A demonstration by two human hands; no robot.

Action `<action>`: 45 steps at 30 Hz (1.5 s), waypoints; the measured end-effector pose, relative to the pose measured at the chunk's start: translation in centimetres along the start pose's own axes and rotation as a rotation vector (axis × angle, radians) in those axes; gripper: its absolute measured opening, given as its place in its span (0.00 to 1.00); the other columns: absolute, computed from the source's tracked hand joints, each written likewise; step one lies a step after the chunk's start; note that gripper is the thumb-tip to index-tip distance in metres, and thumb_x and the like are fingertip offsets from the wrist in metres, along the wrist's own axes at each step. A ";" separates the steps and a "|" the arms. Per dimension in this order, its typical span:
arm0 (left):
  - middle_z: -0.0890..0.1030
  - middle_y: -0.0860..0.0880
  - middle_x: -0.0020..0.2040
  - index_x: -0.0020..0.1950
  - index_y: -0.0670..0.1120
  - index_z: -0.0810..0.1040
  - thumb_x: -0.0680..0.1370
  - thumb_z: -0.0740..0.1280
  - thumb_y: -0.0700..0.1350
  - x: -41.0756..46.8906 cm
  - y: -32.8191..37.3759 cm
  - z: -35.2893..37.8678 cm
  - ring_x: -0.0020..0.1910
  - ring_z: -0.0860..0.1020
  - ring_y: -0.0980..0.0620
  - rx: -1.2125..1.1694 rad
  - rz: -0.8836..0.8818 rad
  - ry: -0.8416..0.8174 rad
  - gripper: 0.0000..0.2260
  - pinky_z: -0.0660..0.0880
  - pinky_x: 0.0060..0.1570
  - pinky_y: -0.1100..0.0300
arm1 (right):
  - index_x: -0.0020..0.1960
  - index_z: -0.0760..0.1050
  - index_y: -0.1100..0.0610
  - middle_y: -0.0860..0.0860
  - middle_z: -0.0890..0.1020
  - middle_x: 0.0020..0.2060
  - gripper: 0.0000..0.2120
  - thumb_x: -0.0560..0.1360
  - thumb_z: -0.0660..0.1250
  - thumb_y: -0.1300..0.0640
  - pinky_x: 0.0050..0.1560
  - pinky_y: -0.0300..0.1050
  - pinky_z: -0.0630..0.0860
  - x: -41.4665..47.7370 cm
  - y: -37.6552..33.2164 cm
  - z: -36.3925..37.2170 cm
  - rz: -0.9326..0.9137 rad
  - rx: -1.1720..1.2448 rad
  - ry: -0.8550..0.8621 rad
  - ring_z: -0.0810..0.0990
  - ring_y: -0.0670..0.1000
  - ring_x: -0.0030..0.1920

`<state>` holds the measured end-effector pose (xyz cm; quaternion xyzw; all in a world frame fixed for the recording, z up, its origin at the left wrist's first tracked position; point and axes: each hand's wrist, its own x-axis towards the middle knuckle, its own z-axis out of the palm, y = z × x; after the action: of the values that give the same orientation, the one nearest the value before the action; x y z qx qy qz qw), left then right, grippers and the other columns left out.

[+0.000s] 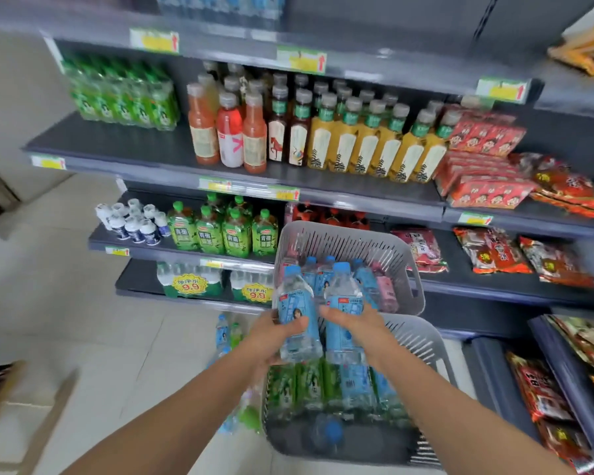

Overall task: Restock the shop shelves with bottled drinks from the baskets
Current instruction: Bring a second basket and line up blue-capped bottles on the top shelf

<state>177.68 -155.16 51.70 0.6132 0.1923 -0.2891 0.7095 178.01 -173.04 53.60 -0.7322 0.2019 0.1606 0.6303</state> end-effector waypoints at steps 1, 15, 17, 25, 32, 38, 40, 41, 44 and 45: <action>0.81 0.48 0.58 0.64 0.47 0.72 0.65 0.79 0.53 -0.7 1.0 -0.5 0.55 0.81 0.46 -0.009 0.045 0.014 0.31 0.78 0.53 0.45 | 0.57 0.74 0.51 0.47 0.82 0.50 0.22 0.67 0.77 0.48 0.43 0.41 0.72 -0.1 -1.0 0.6 -0.022 0.008 -0.020 0.79 0.45 0.47; 0.82 0.53 0.53 0.63 0.54 0.75 0.77 0.67 0.53 -7.8 13.7 -15.3 0.50 0.80 0.52 -0.119 0.444 0.180 0.14 0.74 0.48 0.53 | 0.53 0.74 0.55 0.56 0.82 0.48 0.09 0.76 0.64 0.51 0.55 0.57 0.78 -0.5 -16.3 15.9 -0.128 0.141 -0.163 0.81 0.57 0.49; 0.83 0.52 0.51 0.61 0.54 0.76 0.78 0.67 0.49 -8.4 15.7 -18.2 0.51 0.80 0.51 -0.115 0.468 0.169 0.12 0.74 0.47 0.53 | 0.58 0.72 0.53 0.55 0.81 0.54 0.17 0.72 0.68 0.48 0.59 0.60 0.76 -0.3 -18.3 18.8 -0.169 0.158 -0.141 0.80 0.57 0.55; 0.81 0.48 0.55 0.67 0.51 0.73 0.76 0.71 0.43 -8.9 24.0 -27.9 0.52 0.81 0.47 -0.069 0.613 0.186 0.21 0.78 0.51 0.48 | 0.62 0.71 0.54 0.52 0.82 0.55 0.17 0.75 0.70 0.53 0.59 0.59 0.76 0.7 -25.4 28.0 -0.327 0.253 -0.142 0.82 0.55 0.54; 0.80 0.48 0.54 0.65 0.52 0.74 0.74 0.71 0.40 -8.1 30.5 -30.9 0.52 0.81 0.48 -0.061 0.708 0.181 0.20 0.78 0.49 0.51 | 0.59 0.72 0.56 0.54 0.84 0.51 0.17 0.73 0.72 0.56 0.56 0.59 0.78 2.5 -30.9 30.6 -0.444 0.280 -0.127 0.84 0.55 0.51; 0.81 0.47 0.54 0.62 0.54 0.74 0.74 0.72 0.39 -5.9 36.6 -30.6 0.52 0.82 0.46 -0.045 0.795 0.145 0.19 0.78 0.55 0.46 | 0.59 0.72 0.58 0.56 0.83 0.53 0.18 0.72 0.73 0.59 0.51 0.58 0.80 5.3 -36.9 30.3 -0.562 0.326 -0.123 0.84 0.56 0.49; 0.81 0.48 0.54 0.61 0.54 0.75 0.74 0.72 0.38 -5.0 38.8 -30.2 0.52 0.82 0.46 -0.047 0.824 0.134 0.19 0.77 0.58 0.44 | 0.59 0.71 0.58 0.56 0.82 0.54 0.19 0.71 0.74 0.59 0.54 0.61 0.79 6.4 -39.0 29.9 -0.598 0.315 -0.119 0.83 0.57 0.51; 0.81 0.48 0.55 0.60 0.54 0.75 0.74 0.72 0.38 -4.5 39.9 -30.0 0.52 0.82 0.46 -0.055 0.839 0.125 0.19 0.77 0.58 0.44 | 0.59 0.71 0.58 0.56 0.82 0.54 0.19 0.71 0.74 0.59 0.56 0.61 0.78 6.9 -40.1 29.7 -0.618 0.303 -0.113 0.83 0.57 0.52; 0.81 0.47 0.56 0.61 0.53 0.75 0.73 0.72 0.37 -3.1 43.0 -29.6 0.55 0.81 0.46 -0.063 0.880 0.106 0.19 0.76 0.60 0.43 | 0.59 0.72 0.58 0.54 0.82 0.54 0.20 0.70 0.75 0.59 0.57 0.59 0.78 8.5 -43.0 28.9 -0.671 0.280 -0.080 0.83 0.55 0.53; 0.81 0.47 0.56 0.60 0.53 0.75 0.73 0.72 0.37 -2.7 43.9 -29.6 0.55 0.81 0.45 -0.065 0.891 0.109 0.19 0.75 0.60 0.43 | 0.59 0.73 0.57 0.54 0.82 0.54 0.20 0.70 0.75 0.58 0.58 0.58 0.78 9.2 -43.9 28.6 -0.683 0.274 -0.075 0.82 0.54 0.53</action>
<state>206.46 -122.11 81.57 0.6280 -0.0445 0.0834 0.7724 208.38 -140.15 82.41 -0.6597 -0.0575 -0.0608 0.7468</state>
